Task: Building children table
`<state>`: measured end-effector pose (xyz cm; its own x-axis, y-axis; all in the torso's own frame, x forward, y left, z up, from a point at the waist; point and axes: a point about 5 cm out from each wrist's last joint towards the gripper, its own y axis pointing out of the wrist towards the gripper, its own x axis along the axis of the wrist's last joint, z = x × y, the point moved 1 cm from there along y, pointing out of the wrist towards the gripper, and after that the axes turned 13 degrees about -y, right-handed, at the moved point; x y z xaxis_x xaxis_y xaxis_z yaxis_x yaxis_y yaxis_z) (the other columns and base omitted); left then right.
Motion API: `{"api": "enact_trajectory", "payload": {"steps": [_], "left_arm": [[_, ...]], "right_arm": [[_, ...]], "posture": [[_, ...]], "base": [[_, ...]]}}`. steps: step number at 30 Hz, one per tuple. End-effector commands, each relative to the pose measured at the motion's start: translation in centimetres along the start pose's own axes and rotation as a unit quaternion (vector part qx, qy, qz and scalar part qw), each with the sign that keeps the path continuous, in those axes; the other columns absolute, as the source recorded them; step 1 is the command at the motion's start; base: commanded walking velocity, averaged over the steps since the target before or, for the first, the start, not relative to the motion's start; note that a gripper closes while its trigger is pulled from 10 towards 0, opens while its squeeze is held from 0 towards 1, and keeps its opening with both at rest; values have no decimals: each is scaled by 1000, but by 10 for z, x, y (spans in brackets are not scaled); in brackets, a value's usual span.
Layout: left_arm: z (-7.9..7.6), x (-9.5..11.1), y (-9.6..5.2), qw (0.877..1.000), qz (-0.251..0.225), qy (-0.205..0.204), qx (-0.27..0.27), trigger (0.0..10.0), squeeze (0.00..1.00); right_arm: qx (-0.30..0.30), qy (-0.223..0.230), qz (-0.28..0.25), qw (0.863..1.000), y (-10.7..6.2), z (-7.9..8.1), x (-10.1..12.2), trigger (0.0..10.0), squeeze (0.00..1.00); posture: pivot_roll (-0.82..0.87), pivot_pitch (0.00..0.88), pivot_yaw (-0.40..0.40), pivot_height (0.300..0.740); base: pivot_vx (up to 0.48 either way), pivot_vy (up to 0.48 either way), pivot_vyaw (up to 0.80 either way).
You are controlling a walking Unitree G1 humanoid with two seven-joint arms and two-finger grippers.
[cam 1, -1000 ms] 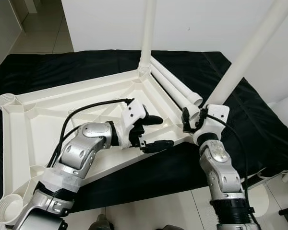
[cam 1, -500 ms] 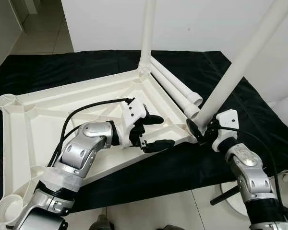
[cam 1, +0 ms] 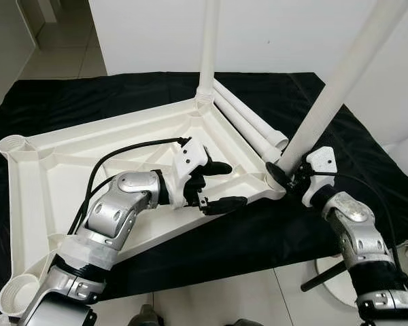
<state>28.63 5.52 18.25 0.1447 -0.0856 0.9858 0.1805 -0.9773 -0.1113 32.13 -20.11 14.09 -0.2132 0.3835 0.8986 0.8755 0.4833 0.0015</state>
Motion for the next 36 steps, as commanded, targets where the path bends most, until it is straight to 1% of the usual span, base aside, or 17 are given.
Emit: {"api": "enact_trajectory", "payload": {"steps": [1, 4, 5, 6, 9, 12, 15, 19, 20, 26, 29, 31, 32, 33, 34, 36], "left_arm": [[0, 1, 1, 1000, 6, 0, -4, 10000, 0], [0, 1, 1, 1000, 6, 0, -3, 10000, 0], [0, 1, 1, 1000, 6, 0, -3, 10000, 0], [0, 1, 1, 1000, 6, 0, -3, 10000, 0], [0, 1, 1, 1000, 6, 0, -3, 10000, 0], [0, 1, 2, 1000, 7, 0, -6, 10000, 0], [0, 1, 2, 1000, 7, 0, -7, 10000, 0], [0, 0, 3, 1000, 7, 0, -8, 10000, 0], [-1, 0, 3, 1000, 7, 0, -9, 10000, 0], [-1, 0, 3, 1000, 7, 0, -9, 10000, 0], [-2, -1, 2, 1000, 7, -1, -10, 10000, 0], [-2, -1, 2, 1000, 7, -1, -10, 10000, 0], [-2, -1, 2, 1000, 8, -1, -9, 10000, 0], [-2, -1, 2, 1000, 8, -1, -9, 10000, 0], [-2, -2, 2, 1000, 8, -1, -8, 10000, 0], [-2, -2, 2, 1000, 8, -1, -8, 10000, 0]], "right_arm": [[4, 20, 18, 1000, -1, 4, -9, 2157, 0], [-12, 30, 23, 999, -2, 3, -12, 2157, 0], [-18, 49, 27, 998, -2, 4, -14, 10000, 0], [-22, 65, 32, 997, -2, 5, -16, 10000, 0], [-23, 74, 34, 996, -2, 6, -17, 10000, 0], [-31, 95, 59, 993, 1, 2, -22, 10000, 0], [-25, 101, 69, 992, 3, 0, -25, 10000, 0], [-29, 97, 80, 992, 4, -2, -26, 10000, 0], [-36, 108, 104, 988, 6, -3, -29, 10000, 0], [-26, 120, 109, 986, 9, 0, -28, 10000, 0], [-51, 132, 120, 983, 13, 0, -26, 10000, 0], [-51, 132, 120, 983, 13, 0, -26, 10000, 0], [-81, 144, 130, 978, 16, -1, -25, 10000, 0], [-81, 144, 130, 978, 16, -1, -25, 10000, 0], [-103, 143, 134, 975, 19, 2, -22, 10000, 0], [-103, 143, 134, 975, 19, 2, -22, 10000, 0]], "posture": [[14, 21, -4, 740], [13, 22, -6, 740], [11, 23, -5, 740], [11, 23, -5, 740], [11, 23, -5, 740], [5, 27, -3, 740], [3, 23, -4, 740], [4, 21, -9, 740], [5, 20, -11, 740], [7, 19, -14, 740], [10, 19, -21, 740], [10, 19, -21, 740], [11, 17, -24, 740], [11, 17, -24, 740], [12, 15, -26, 740], [12, 15, -26, 740]], "base": [[0, 0, 0], [0, 0, 0], [0, 0, 0], [0, 0, 0], [0, 0, 0], [0, 0, 0], [0, 0, 0], [0, 0, 0], [0, 0, 0], [0, 0, 0], [0, 0, 0], [0, 0, 0], [0, 0, 0], [0, 0, 0], [0, 0, 0], [0, 0, 0]]}}
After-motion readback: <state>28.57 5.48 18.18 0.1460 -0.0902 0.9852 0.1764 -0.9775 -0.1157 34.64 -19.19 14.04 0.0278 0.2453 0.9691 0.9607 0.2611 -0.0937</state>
